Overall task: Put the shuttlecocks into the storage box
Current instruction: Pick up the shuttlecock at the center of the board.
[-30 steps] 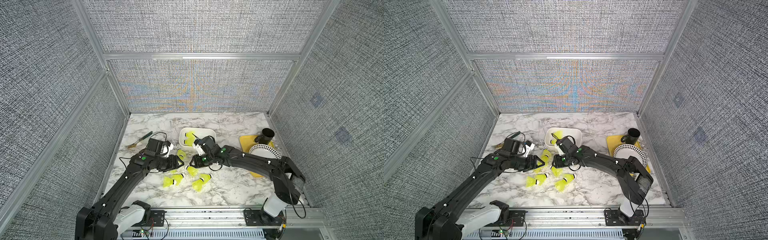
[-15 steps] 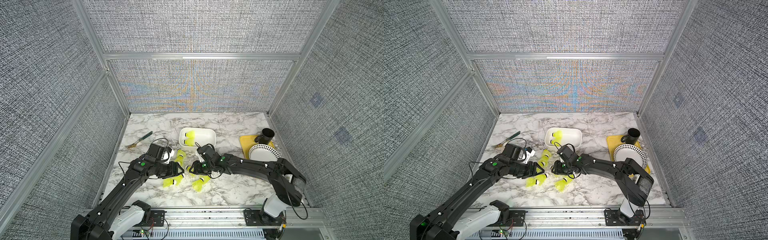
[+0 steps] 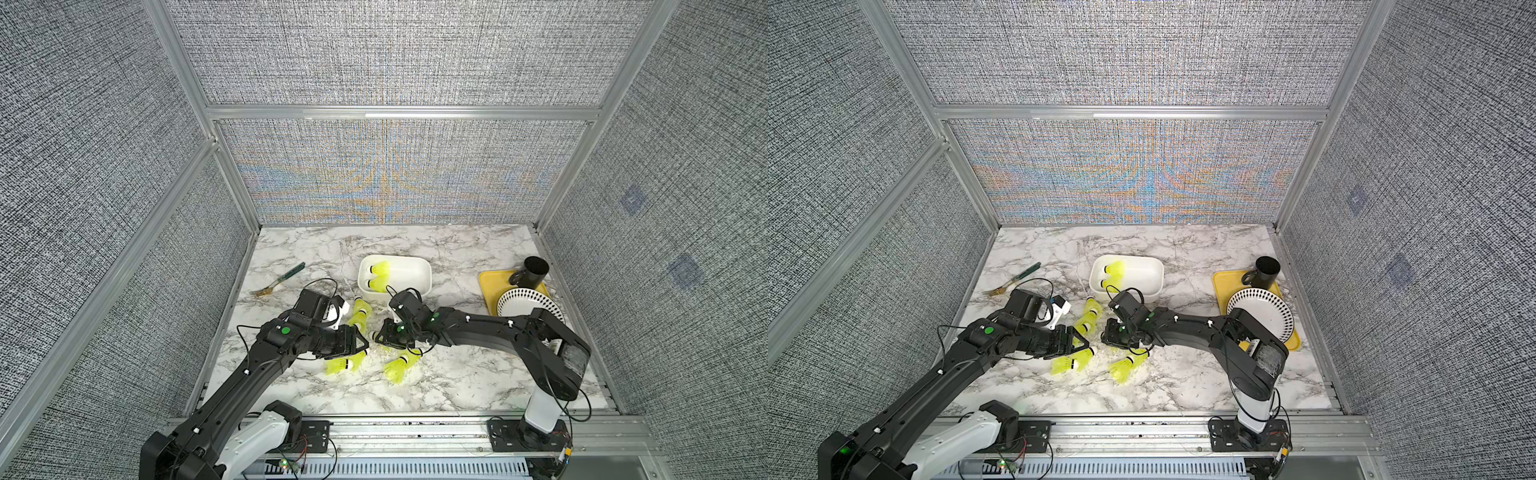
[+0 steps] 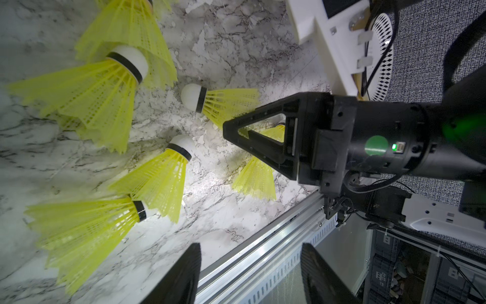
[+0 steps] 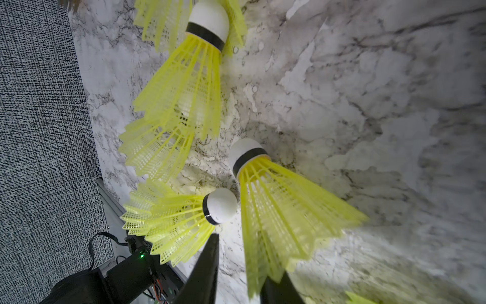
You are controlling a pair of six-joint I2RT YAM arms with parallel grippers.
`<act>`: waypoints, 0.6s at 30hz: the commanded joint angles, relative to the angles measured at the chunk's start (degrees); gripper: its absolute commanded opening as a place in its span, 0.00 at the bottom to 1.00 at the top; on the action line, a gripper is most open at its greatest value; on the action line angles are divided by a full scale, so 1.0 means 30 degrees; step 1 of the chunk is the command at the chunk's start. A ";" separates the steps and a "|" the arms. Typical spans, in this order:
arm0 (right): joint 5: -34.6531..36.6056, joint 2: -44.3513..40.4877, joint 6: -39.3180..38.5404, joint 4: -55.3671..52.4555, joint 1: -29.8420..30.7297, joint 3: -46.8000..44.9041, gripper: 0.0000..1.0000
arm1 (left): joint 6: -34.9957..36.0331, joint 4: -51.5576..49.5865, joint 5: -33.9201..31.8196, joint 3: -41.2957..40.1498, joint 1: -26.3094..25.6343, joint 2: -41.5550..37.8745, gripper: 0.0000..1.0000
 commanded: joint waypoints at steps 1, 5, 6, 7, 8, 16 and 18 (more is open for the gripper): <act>0.0261 0.0136 0.0191 0.0082 -0.0043 0.0235 0.27 | 0.0256 0.0307 0.0045 -0.0047 -0.0015 -0.0012 0.63; 0.0264 0.0263 0.0001 -0.0010 -0.0112 0.0302 0.23 | 0.0190 0.0432 0.0097 -0.0051 -0.0046 0.0102 0.63; 0.0262 0.0313 -0.0046 -0.0003 -0.0132 0.0331 0.22 | 0.0190 0.0468 0.0081 -0.0051 -0.0061 0.0140 0.63; 0.0262 0.0327 -0.0068 -0.0010 -0.0145 0.0332 0.20 | 0.0190 0.0455 0.0091 0.0000 -0.0044 0.0138 0.63; 0.0262 0.0331 -0.0089 -0.0012 -0.0174 0.0353 0.19 | 0.0190 0.0462 0.0048 -0.0042 -0.0061 0.0140 0.63; 0.0206 0.0368 -0.0128 -0.0212 -0.0205 0.0565 0.07 | 0.0076 0.0629 0.0024 -0.0168 -0.0074 0.0138 0.63; 0.0204 0.0392 -0.0132 -0.0238 -0.0208 0.0626 0.05 | 0.0074 0.0689 0.0017 -0.0172 -0.0087 0.0175 0.63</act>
